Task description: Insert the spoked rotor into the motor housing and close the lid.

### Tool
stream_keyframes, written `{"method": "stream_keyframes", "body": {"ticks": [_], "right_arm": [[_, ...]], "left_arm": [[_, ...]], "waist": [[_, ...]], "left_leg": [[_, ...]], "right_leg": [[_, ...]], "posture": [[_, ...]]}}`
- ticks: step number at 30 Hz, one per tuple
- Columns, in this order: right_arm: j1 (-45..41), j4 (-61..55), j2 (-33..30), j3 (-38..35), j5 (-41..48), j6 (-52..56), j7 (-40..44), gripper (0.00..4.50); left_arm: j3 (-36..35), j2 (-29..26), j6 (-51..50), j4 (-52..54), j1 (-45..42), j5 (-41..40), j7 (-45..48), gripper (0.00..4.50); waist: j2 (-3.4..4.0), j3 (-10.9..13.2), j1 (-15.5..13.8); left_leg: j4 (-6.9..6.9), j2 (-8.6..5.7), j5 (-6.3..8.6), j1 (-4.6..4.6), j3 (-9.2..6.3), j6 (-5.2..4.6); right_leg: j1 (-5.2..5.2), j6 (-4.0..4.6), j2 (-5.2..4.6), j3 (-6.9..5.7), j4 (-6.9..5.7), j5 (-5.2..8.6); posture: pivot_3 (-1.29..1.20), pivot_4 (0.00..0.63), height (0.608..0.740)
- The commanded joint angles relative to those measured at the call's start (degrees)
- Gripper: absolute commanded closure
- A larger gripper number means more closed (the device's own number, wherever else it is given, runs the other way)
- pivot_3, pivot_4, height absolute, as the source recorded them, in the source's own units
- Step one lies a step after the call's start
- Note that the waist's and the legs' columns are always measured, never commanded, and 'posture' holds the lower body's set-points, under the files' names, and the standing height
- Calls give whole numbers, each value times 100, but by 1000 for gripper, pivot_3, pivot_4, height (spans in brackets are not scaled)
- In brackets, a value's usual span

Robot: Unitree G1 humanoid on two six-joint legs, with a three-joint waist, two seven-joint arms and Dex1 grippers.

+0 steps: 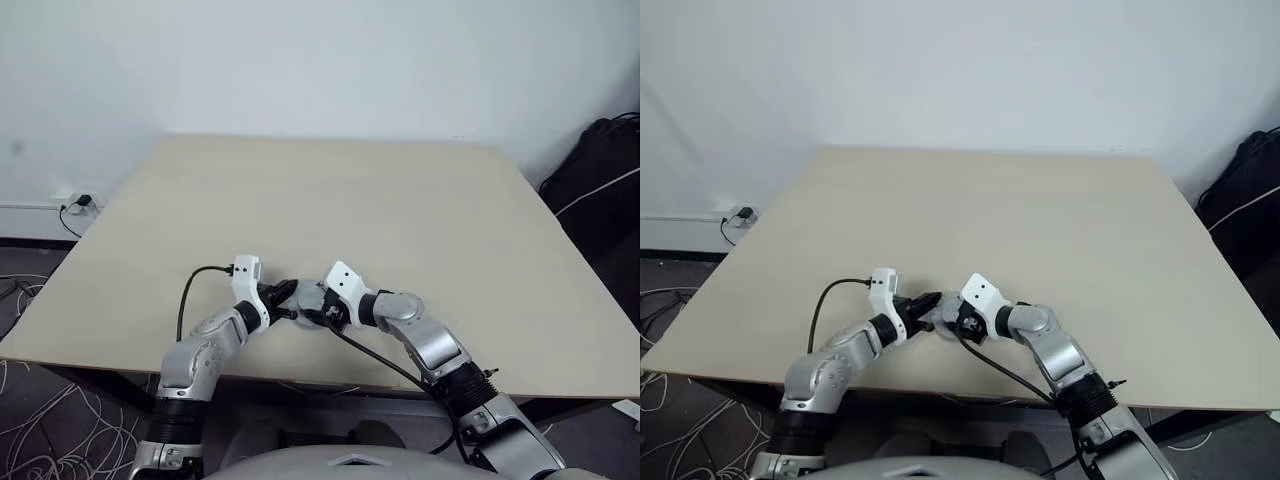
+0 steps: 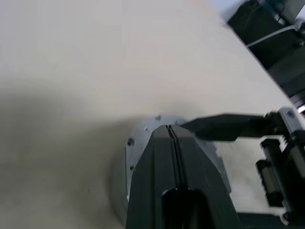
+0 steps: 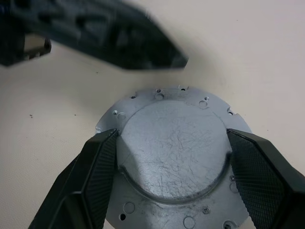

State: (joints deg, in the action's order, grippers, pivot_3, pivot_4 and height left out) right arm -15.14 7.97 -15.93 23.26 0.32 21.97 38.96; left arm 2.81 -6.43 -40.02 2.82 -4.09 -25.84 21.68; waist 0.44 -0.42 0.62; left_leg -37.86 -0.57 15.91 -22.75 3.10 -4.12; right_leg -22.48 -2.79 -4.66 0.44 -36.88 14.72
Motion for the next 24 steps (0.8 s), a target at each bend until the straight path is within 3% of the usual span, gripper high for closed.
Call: {"method": "stream_keyframes", "body": {"ticks": [1,15,18,19,24], "right_arm": [[79,206,-61,89,-237,174,-121,1256],[71,177,-55,18,-164,250,-101,1256],[203,-100,-110,13,-233,478,-242,190],[276,-253,-143,25,-240,551,-266,34],[805,-1329,-422,-48,-229,975,-394,34]], "left_arm": [[62,20,-146,-22,-177,93,-115,4500],[77,225,-657,-439,-358,263,-405,4500],[120,242,-659,-420,-323,270,-375,4500],[125,246,-662,-410,-311,272,-371,4500],[-54,365,-615,-251,-167,132,-388,4500]], "waist": [[-1,0,2],[5,-12,-5],[7,-15,-14],[8,-17,-18],[8,-18,-45]], "left_leg": [[-1,0,0,0,0,0],[-1,0,0,3,-1,0],[-1,0,0,2,-1,0],[0,0,0,1,-1,0],[2,0,1,-7,0,-1]], "right_leg": [[0,0,0,0,0,0],[3,-1,-1,0,0,0],[3,0,-2,0,0,0],[3,0,-2,-1,3,0],[1,1,-4,-1,13,1]], "posture": [[0,0,740],[0,0,740],[0,0,740],[0,0,740],[0,0,740]]}}
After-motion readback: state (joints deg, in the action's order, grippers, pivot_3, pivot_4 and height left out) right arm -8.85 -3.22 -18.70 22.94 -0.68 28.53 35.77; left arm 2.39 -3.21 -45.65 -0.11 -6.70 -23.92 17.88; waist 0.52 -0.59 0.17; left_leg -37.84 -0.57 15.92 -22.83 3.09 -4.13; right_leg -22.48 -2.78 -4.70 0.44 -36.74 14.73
